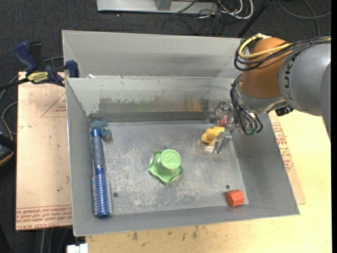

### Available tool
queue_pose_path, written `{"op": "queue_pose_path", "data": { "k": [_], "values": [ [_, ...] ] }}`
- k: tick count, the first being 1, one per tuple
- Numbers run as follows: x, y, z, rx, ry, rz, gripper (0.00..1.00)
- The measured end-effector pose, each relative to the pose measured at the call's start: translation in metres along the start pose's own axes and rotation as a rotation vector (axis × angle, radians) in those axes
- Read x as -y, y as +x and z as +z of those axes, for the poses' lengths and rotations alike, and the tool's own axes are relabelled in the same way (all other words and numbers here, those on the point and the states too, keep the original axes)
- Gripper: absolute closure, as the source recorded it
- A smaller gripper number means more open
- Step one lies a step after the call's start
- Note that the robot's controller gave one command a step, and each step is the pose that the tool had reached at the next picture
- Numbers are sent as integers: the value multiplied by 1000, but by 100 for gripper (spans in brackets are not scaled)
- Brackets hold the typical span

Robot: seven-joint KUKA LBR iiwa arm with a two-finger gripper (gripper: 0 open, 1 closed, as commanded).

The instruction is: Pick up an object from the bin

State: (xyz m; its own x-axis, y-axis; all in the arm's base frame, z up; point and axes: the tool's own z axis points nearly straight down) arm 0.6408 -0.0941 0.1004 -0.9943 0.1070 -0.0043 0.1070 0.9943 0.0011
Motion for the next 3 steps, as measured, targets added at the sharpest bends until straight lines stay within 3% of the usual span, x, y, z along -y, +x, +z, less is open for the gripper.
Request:
{"op": "queue_pose_path", "data": {
  "k": [1,2,3],
  "values": [
    [5,-7,26,2,-1,-176,0],
    [5,-8,25,2,0,-176,0],
    [5,-10,21,3,1,-177,100]
  ]
}}
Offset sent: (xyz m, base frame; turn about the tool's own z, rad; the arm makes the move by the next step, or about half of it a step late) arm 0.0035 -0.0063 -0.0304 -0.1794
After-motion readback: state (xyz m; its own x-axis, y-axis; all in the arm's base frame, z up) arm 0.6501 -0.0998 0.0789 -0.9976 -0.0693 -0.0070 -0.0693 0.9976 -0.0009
